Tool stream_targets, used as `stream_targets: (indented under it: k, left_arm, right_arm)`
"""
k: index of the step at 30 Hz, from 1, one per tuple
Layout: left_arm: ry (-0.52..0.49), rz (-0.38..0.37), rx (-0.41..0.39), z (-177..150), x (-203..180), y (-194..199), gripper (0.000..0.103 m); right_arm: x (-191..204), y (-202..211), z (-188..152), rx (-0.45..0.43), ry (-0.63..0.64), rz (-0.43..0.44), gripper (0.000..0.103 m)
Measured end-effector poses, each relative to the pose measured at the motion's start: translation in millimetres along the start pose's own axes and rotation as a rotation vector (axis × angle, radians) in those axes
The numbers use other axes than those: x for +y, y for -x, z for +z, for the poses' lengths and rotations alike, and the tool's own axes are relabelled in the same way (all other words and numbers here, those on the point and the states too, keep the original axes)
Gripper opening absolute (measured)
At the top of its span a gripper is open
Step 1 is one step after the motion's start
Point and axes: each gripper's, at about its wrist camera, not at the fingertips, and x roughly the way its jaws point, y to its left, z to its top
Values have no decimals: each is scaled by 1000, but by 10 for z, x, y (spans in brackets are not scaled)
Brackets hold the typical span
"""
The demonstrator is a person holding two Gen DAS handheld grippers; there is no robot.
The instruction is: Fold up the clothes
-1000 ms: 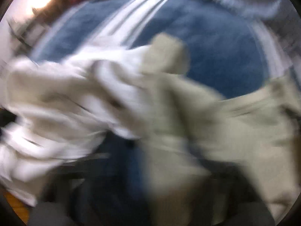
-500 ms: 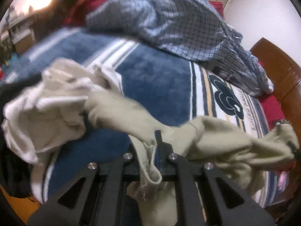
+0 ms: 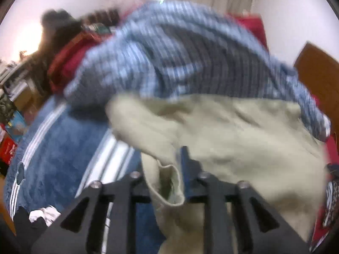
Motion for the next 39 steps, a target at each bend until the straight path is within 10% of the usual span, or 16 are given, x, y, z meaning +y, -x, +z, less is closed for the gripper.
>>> stream_targets:
  k: [2, 10, 13, 16, 25, 28, 30, 36, 39]
  left_arm:
    - [-30, -10, 27, -289, 28, -78, 46]
    - [-7, -189, 231, -2121, 507, -4, 52]
    - [38, -212, 232, -2761, 651, 243, 80]
    - [-58, -196, 237, -3273, 471, 343, 80]
    - [-160, -117, 169, -3272, 48, -128, 71]
    - [-152, -192, 187, -3152, -27, -164, 15]
    - [-146, -241, 187, -3047, -71, -14, 10]
    - [34, -587, 204, -2435, 380, 866, 10]
    - [41, -577, 254, -2515, 599, 1030, 11]
  right_arm:
    - [11, -266, -239, 88, -18, 76, 66]
    - [-72, -131, -2105, 100, 0, 294, 66]
    - [-346, 190, -2727, 49, -88, 323, 71]
    - [-468, 301, -3264, 62, -170, 361, 82]
    - [-60, -15, -3431, -10, -202, 401, 80]
    - [124, -168, -3372, 33, -165, 389, 40]
    - [43, -104, -3327, 74, -220, 485, 22]
    - [-378, 961, -2994, 65, -111, 665, 22]
    - [-731, 1392, -2948, 60, -152, 665, 22]
